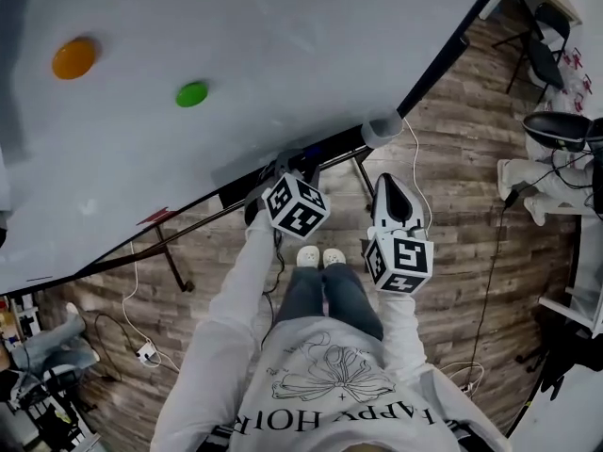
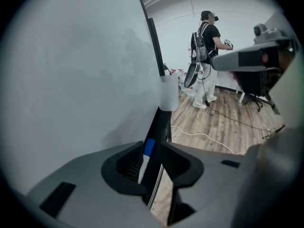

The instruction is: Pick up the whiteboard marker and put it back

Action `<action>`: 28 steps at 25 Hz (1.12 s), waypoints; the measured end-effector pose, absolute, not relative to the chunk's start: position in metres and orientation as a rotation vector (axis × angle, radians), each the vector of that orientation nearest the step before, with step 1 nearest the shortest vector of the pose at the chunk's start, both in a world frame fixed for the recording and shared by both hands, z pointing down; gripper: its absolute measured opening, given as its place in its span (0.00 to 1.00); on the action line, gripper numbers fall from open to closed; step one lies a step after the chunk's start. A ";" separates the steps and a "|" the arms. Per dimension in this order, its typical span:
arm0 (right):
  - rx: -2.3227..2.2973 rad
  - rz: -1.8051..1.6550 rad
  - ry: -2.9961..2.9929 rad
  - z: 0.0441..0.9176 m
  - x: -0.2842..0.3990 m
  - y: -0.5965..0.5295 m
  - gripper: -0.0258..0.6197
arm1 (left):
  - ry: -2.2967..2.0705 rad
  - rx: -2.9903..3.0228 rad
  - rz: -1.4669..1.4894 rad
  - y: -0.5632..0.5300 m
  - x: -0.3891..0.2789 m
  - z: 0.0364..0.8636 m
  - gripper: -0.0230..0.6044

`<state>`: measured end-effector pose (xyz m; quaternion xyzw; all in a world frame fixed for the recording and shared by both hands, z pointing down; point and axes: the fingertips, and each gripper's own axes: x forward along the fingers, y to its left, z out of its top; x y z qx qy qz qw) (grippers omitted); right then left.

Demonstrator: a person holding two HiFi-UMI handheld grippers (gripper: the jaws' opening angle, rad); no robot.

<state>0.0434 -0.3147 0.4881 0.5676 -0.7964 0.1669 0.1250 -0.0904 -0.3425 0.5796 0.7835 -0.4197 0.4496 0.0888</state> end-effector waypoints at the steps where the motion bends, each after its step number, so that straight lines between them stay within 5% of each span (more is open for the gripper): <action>1: 1.658 0.488 -2.314 0.489 0.045 -0.316 0.04 | -1.234 2.325 1.360 -0.346 -0.089 0.584 0.21; 28: 1.704 0.549 -2.252 0.506 0.063 -0.320 0.04 | -1.053 2.206 1.603 -0.356 -0.083 0.615 0.12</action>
